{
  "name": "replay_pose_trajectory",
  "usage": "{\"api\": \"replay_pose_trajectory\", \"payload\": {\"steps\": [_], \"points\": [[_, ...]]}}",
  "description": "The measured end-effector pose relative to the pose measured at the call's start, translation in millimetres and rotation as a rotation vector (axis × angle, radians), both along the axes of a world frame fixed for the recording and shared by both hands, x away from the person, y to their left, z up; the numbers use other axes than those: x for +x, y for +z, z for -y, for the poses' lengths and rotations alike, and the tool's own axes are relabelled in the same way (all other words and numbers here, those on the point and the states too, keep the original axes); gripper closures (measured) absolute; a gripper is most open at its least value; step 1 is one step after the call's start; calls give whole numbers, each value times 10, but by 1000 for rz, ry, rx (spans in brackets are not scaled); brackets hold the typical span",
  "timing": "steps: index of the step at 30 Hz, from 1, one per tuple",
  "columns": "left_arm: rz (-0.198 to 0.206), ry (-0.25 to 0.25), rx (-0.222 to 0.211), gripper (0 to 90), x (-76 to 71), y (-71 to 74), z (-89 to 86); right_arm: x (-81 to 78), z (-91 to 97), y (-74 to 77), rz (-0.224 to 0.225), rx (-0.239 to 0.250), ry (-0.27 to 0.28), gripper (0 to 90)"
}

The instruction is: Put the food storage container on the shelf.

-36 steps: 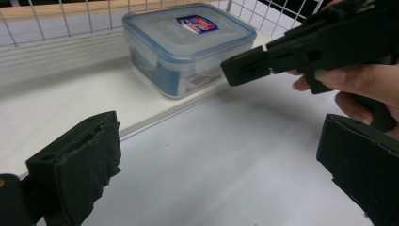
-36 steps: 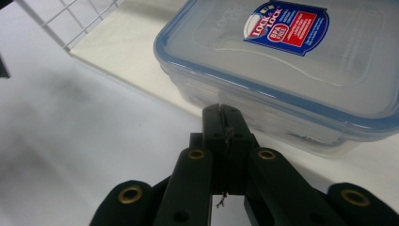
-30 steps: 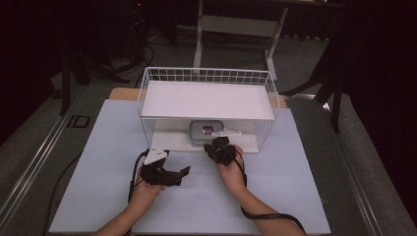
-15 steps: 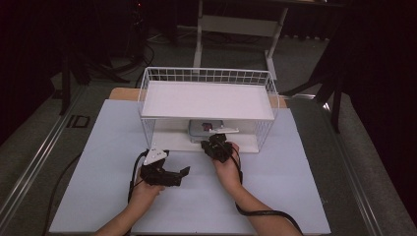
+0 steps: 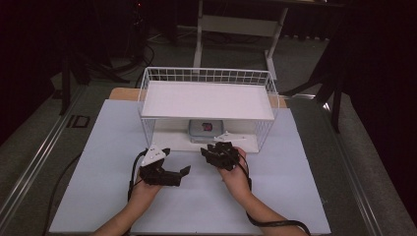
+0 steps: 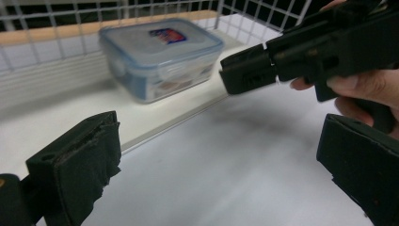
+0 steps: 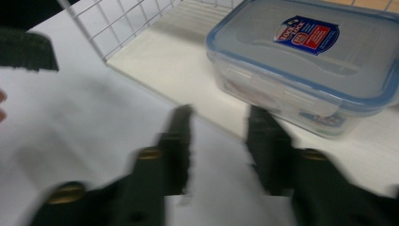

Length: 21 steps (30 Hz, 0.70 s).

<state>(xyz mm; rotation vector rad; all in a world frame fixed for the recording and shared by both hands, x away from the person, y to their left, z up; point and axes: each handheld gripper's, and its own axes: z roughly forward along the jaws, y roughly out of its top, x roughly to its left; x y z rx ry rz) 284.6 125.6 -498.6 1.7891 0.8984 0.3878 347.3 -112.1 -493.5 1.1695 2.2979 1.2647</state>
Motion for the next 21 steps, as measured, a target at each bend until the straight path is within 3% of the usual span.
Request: {"api": "replay_pose_trajectory", "payload": {"steps": [2,5,7,8,14,17,21], "points": [[8,-17,17,13,-1,25,23,-46,41,15,20,1,-4,505],[5,-46,-1,13,0,62,39,-102,102,58,21,32,-9,362],[5,-51,-2,13,-11,80,51,-110,158,76,-16,72,34,227],[3,-52,-2,13,-19,85,56,-119,178,81,-21,73,51,206],[-7,-69,5,13,-70,87,19,-199,277,107,-3,76,54,187],[-11,-72,7,13,-91,82,-16,-247,322,108,36,65,64,186],[-11,-81,17,13,-132,85,-61,-294,383,93,40,71,78,155]]}}
